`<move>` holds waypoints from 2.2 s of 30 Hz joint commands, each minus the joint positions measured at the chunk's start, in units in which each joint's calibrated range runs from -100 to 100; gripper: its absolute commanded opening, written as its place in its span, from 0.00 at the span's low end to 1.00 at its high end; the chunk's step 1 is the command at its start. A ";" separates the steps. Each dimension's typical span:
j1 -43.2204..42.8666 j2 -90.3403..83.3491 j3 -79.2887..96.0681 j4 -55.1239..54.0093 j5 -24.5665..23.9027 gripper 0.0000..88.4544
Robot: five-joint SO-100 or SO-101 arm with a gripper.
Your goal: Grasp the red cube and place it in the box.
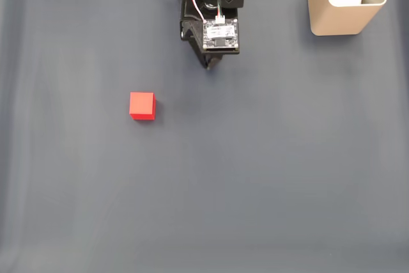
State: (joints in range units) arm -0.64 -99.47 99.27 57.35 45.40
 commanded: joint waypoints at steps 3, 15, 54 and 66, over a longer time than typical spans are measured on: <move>0.18 -0.28 -1.73 -5.53 -0.93 0.00; 0.04 10.72 -17.23 -7.09 -2.10 0.00; 21.97 47.76 -54.79 -0.52 5.52 0.06; 27.94 55.11 -55.52 -7.99 10.55 0.19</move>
State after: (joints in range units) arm 26.19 -45.07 46.90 51.75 54.97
